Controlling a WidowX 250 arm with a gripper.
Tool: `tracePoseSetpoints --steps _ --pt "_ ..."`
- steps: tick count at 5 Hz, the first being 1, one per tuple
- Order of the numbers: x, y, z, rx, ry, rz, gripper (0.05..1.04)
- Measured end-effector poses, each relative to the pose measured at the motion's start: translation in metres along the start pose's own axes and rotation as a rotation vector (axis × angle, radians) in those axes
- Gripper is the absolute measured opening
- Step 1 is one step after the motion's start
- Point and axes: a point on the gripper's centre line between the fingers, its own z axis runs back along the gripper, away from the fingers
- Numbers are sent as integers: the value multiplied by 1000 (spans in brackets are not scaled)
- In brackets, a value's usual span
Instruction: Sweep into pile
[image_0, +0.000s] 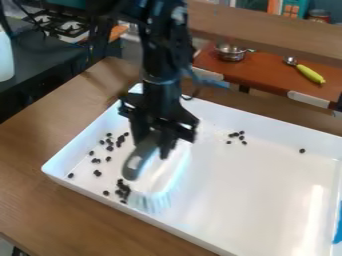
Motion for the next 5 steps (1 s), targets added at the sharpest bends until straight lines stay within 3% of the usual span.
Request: tracePoseSetpoints --steps 2,3,4,5 --pt "6 51 -7 72 40 -30 490" --pt "5 65 -4 54 69 -25 490" --pt "1 46 8 -59 122 -3 490" --pt "21 7 34 -140 73 55 490"
